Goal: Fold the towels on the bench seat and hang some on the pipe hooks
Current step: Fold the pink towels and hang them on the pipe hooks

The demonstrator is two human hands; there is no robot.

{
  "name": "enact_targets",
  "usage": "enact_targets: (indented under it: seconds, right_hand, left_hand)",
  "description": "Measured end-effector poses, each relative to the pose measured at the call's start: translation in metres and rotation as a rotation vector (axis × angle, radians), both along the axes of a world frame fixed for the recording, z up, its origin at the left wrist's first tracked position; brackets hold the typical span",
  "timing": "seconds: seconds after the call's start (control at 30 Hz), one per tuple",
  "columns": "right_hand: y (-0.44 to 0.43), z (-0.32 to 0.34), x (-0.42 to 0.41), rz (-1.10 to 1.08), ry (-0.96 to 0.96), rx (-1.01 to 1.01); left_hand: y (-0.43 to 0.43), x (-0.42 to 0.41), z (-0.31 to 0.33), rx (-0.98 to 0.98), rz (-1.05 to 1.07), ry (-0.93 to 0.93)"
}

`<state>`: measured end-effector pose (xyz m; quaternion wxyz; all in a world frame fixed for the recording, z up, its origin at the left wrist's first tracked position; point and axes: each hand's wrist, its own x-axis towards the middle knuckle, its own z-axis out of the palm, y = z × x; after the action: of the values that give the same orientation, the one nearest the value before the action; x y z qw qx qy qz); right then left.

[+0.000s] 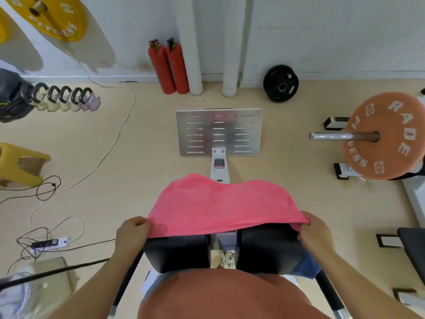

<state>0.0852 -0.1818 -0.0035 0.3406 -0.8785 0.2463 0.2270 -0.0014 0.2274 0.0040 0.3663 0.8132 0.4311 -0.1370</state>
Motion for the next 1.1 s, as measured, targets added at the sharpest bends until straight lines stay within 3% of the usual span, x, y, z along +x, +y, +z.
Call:
enact_targets:
  seconds: [0.1,0.23,0.33,0.43,0.5,0.6,0.67,0.77,0.83,0.9,1.0,1.1]
  right_hand:
    - [0.013,0.007,0.003,-0.342,-0.015,0.311]
    - [0.021,0.015,0.011,-0.509,0.011,0.436]
    - [0.021,0.02,0.019,-0.547,0.023,0.506]
    - [0.018,0.022,0.03,-0.522,0.004,0.514]
    - [0.021,0.028,0.04,-0.49,-0.016,0.565]
    - [0.033,0.04,0.058,-0.462,-0.058,0.626]
    - [0.041,0.043,0.064,-0.372,-0.195,0.428]
    - [0.059,0.047,0.062,0.143,-0.484,-0.077]
    - [0.075,0.046,0.06,0.352,-0.567,-0.104]
    - [0.098,0.055,0.061,0.235,-0.485,0.084]
    - [0.14,0.081,0.06,-0.106,-0.189,0.637]
    - [0.177,0.106,0.054,0.02,-0.119,0.821]
  left_hand:
    - [0.004,0.0,-0.005,0.042,0.125,-0.006]
    - [0.01,-0.003,-0.01,-0.075,0.291,0.067]
    - [0.013,-0.002,0.002,-0.296,0.47,0.096]
    - [0.014,-0.008,0.005,-0.666,0.702,0.098]
    - [0.014,-0.01,0.007,-0.806,0.744,0.055]
    - [0.017,-0.008,-0.002,-0.686,0.692,-0.033]
    - [0.013,-0.003,-0.004,-0.512,0.627,-0.074]
    - [0.002,0.009,-0.002,-0.175,0.409,-0.099]
    - [-0.006,0.02,0.006,0.013,0.237,-0.089]
    - [-0.014,0.033,0.019,0.027,0.249,-0.176]
    - [-0.036,0.062,0.054,-0.191,0.319,-0.434]
    - [-0.065,0.083,0.096,-0.446,0.17,-0.577]
